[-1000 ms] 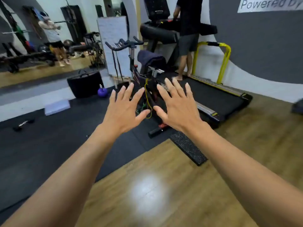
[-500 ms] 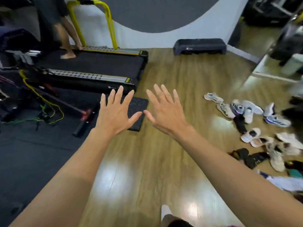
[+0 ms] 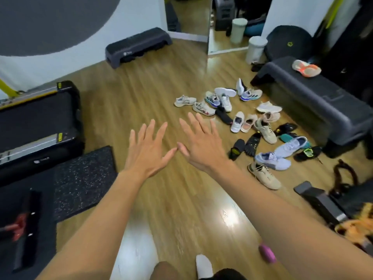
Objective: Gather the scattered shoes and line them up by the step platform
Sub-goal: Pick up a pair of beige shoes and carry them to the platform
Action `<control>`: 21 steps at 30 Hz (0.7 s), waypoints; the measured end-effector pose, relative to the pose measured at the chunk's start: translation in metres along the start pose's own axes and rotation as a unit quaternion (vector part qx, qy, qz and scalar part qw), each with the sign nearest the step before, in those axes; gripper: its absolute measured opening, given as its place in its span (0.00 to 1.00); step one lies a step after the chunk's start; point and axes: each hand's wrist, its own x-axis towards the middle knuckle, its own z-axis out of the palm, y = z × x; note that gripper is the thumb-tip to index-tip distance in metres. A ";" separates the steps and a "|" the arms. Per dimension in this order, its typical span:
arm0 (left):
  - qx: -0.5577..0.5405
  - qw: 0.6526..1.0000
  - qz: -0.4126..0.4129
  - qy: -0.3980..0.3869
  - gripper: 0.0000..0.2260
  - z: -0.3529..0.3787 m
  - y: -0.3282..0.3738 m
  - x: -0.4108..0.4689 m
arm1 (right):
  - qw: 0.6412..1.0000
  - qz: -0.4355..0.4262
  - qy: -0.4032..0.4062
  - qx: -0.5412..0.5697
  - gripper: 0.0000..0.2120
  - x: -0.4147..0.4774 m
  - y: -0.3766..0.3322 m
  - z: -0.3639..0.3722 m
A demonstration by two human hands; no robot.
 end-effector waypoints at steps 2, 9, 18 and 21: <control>-0.004 0.999 0.033 -0.011 0.34 0.008 0.011 0.034 | 0.999 0.038 -0.003 -0.004 0.32 0.009 0.022 0.006; 0.008 0.986 0.162 -0.038 0.35 0.045 0.035 0.156 | 0.983 0.180 -0.036 -0.030 0.32 0.048 0.088 0.037; 0.023 0.950 0.301 -0.078 0.36 0.075 0.061 0.284 | 0.939 0.339 -0.048 -0.028 0.30 0.086 0.140 0.060; 0.031 0.940 0.325 -0.096 0.36 0.089 0.078 0.321 | 0.927 0.371 -0.049 -0.032 0.31 0.100 0.165 0.071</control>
